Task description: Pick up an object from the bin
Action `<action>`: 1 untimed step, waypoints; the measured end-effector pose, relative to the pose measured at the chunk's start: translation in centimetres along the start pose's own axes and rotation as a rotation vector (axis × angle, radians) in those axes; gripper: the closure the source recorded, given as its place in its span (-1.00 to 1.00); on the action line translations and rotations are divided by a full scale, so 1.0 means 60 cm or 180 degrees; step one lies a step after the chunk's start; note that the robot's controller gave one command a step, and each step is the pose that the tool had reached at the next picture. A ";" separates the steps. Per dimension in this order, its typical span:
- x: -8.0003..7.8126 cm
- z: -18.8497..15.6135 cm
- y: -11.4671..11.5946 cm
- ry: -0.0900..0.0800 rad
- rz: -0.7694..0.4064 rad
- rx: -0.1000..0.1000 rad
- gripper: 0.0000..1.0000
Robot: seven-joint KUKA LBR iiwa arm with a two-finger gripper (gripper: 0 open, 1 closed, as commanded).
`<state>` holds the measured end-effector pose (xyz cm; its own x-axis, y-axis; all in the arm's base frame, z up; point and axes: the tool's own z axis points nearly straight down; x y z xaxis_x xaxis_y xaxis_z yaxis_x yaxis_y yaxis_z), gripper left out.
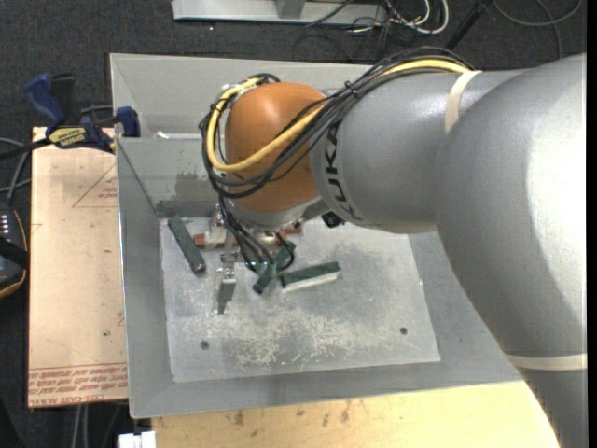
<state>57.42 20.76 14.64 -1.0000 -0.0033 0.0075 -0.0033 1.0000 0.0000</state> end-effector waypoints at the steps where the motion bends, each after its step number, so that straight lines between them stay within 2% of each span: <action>1: -0.004 -0.007 -0.001 -0.0025 0.0009 -0.0004 -1.00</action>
Offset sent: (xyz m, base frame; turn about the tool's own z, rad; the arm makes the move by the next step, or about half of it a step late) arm 0.0339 -0.0771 -0.0764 -0.0768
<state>57.66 20.67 15.07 -1.0000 -0.0005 -0.0002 -0.0005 1.0000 0.0013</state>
